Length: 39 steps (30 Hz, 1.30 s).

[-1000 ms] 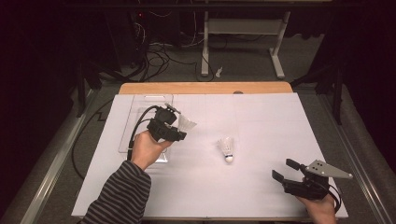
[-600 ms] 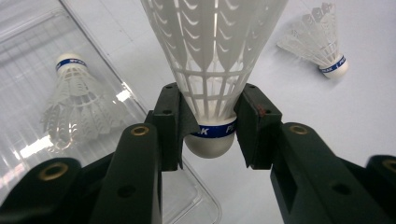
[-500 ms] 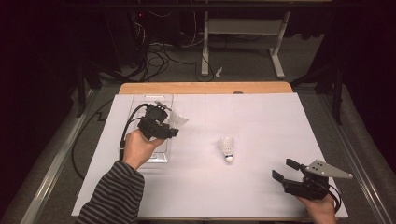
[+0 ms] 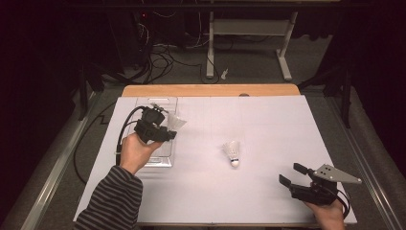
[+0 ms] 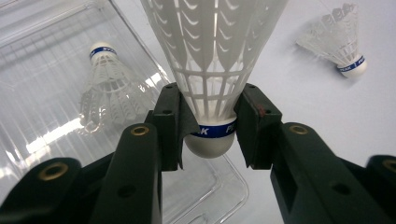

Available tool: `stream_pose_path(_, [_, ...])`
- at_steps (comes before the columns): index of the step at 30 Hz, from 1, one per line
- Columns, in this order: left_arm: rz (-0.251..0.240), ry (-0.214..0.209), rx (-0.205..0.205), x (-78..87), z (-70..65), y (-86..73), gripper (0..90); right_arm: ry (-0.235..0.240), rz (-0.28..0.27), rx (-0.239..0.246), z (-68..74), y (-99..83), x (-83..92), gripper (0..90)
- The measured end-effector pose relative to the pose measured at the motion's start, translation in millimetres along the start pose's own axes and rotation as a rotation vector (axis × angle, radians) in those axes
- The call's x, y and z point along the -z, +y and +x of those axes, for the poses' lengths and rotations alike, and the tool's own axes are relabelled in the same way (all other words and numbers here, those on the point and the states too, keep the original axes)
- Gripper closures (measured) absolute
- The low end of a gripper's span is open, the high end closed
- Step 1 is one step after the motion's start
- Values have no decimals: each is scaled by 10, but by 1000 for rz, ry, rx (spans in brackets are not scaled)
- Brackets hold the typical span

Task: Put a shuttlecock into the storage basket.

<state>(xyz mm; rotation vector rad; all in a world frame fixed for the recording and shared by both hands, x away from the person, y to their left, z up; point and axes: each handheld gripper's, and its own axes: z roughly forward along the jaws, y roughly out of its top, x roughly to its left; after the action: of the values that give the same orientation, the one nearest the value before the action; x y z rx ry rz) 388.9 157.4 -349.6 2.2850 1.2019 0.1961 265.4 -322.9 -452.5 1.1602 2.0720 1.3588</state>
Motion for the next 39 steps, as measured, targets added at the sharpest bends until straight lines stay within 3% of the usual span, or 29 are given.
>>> stream_pose_path(23, [5, 24, 31, 58, 152, -103, 646, 1, 2, -1, 0, 0, -2, 255])
stream_pose_path(39, [8, 43, 85, 37, 310, -172, 646, 1, 2, -7, -8, -1, -5, 254])
